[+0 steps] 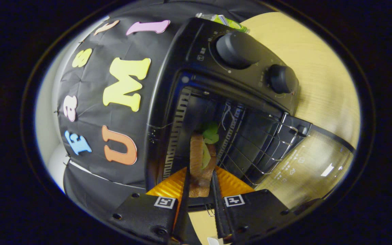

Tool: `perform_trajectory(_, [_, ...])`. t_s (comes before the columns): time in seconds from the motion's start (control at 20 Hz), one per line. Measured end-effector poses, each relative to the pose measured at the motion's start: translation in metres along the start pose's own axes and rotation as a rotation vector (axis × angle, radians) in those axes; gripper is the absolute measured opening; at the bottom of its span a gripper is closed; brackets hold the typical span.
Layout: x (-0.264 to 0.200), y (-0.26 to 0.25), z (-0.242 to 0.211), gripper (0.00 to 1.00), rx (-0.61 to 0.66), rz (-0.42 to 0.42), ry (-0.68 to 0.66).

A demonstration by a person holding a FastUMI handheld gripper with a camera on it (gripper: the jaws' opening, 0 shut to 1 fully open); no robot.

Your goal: Open the toaster oven, put the food inside, and close the toaster oven door.

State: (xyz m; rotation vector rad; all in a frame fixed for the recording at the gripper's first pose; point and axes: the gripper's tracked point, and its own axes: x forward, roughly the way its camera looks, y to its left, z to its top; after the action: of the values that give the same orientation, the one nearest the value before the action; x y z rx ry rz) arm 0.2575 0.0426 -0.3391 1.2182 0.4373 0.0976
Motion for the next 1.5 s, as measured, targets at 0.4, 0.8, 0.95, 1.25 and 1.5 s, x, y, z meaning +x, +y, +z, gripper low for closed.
perform_trajectory(0.4, [0.000,-0.011,-0.026,0.69,-0.312,-0.150,0.129])
perform_trajectory(0.8, [-0.039,-0.011,-0.046,0.93,-0.669,-0.304,0.220])
perform_trajectory(0.95, [-0.065,0.005,-0.048,0.96,-0.753,-0.299,0.217])
perform_trajectory(1.25, [-0.131,0.014,-0.057,0.96,-0.892,-0.296,0.204])
perform_trajectory(1.5, [-0.171,-0.025,-0.066,0.97,-0.991,-0.365,0.215])
